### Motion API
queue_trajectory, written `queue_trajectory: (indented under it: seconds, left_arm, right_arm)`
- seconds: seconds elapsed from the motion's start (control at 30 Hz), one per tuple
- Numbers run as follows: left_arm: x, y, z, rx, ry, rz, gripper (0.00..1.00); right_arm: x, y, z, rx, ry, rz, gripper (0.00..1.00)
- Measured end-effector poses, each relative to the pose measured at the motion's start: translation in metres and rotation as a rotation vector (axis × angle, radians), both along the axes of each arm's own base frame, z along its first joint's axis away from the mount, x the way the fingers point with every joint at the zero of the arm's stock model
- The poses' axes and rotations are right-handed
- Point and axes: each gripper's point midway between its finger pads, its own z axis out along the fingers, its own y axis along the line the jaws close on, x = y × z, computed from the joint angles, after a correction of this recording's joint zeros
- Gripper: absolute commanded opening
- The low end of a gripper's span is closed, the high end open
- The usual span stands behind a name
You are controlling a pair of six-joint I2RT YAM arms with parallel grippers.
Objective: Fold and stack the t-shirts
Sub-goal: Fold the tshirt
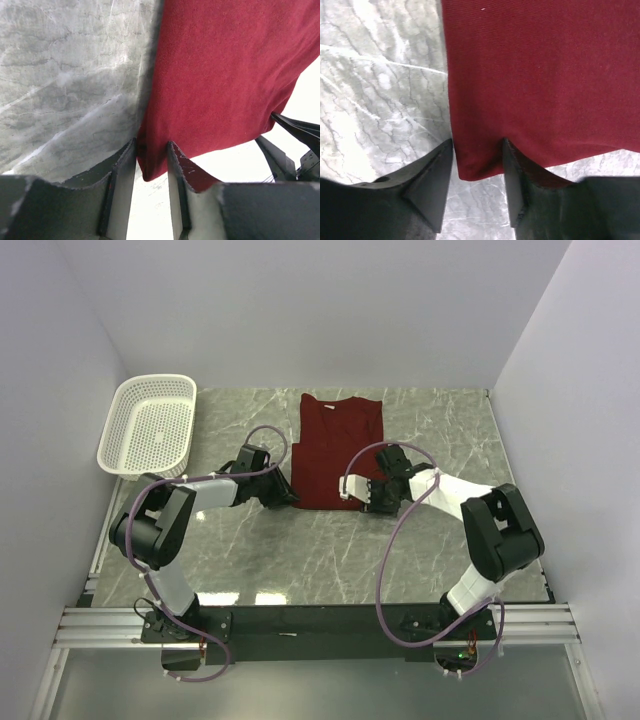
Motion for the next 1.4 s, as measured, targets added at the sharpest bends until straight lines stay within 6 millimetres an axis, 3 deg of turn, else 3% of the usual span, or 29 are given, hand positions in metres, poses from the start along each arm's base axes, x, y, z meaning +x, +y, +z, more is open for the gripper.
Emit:
queue_trajectory:
  seconds: [0.13,0.37,0.5,0.7,0.87,1.03,1.07,1.2,1.3,1.4]
  left_arm:
    - [-0.002,0.000,-0.001,-0.004,0.005,-0.004,0.27]
    - [-0.008,-0.001,-0.002,-0.017,0.018,-0.013,0.09]
    - [-0.007,-0.004,0.000,-0.032,0.013,-0.019,0.03]
    - [-0.018,0.000,0.006,-0.042,0.005,-0.026,0.01]
    - [-0.050,0.002,0.016,-0.067,-0.002,-0.062,0.01]
    - [-0.113,-0.009,0.026,-0.110,0.017,-0.159,0.01]
    - [-0.125,-0.012,0.028,-0.120,0.020,-0.177,0.01]
    - [-0.175,-0.016,0.043,-0.177,0.040,-0.234,0.01]
    - [-0.196,-0.015,0.058,-0.221,0.042,-0.239,0.01]
    - [-0.198,-0.013,0.074,-0.250,0.013,-0.217,0.00]
  right_arm:
    - [0.003,0.001,-0.001,0.000,0.002,-0.012,0.45]
    - [0.003,0.001,-0.002,0.005,0.012,-0.030,0.31]
    - [0.001,0.002,-0.002,0.009,0.019,-0.037,0.19]
    - [-0.011,0.002,0.000,0.029,0.053,-0.035,0.18]
    - [-0.052,-0.002,0.008,0.043,0.141,0.026,0.13]
    - [-0.115,-0.013,0.022,0.062,0.210,0.095,0.05]
    - [-0.129,-0.015,0.027,0.071,0.220,0.110,0.00]
    - [-0.168,-0.017,0.051,0.120,0.226,0.160,0.00]
    - [-0.189,-0.017,0.066,0.168,0.229,0.188,0.00]
    - [-0.199,-0.016,0.074,0.203,0.236,0.177,0.00]
